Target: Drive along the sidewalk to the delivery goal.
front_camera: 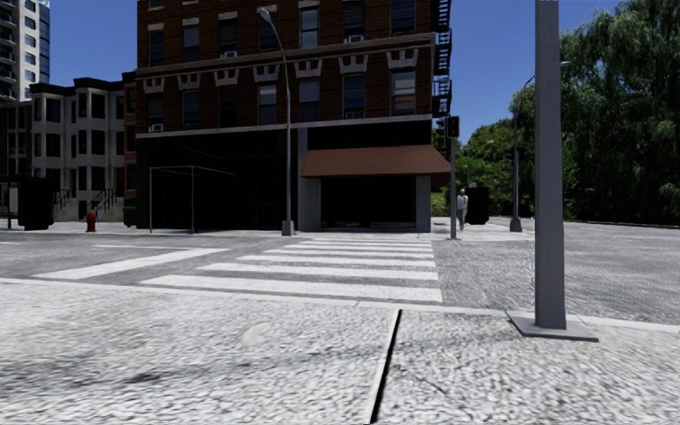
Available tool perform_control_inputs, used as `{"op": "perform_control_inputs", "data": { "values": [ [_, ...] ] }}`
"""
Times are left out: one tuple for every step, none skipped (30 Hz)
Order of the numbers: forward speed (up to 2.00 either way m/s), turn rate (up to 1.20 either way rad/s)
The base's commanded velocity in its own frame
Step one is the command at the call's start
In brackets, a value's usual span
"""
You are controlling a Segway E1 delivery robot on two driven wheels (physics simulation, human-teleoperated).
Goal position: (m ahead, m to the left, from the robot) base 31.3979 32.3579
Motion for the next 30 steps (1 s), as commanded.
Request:
{"op": "perform_control_inputs", "data": {
  "values": [
    [2.00, 0.00],
    [2.00, 0.00],
    [2.00, 0.00],
    [2.00, 0.00],
    [2.00, 0.00],
    [2.00, 0.00],
    [2.00, 0.00],
    [2.00, 0.00],
    [2.00, 0.00],
    [2.00, 0.00],
    [2.00, 0.00],
    [2.00, 0.00],
    [2.00, 0.00],
    [2.00, 0.00],
    [2.00, 0.00],
    [2.00, 0.00],
    [2.00, 0.00],
    [2.00, 0.00],
    [2.00, 0.00],
    [2.00, 0.00],
    [2.00, 0.00],
    [2.00, 0.00],
    [2.00, 0.00],
    [2.00, 0.00],
    [2.00, 0.00],
    [2.00, 0.00],
    [2.00, 0.00],
    [2.00, 0.00],
    [2.00, 0.00],
    [2.00, 0.00]
  ]
}}
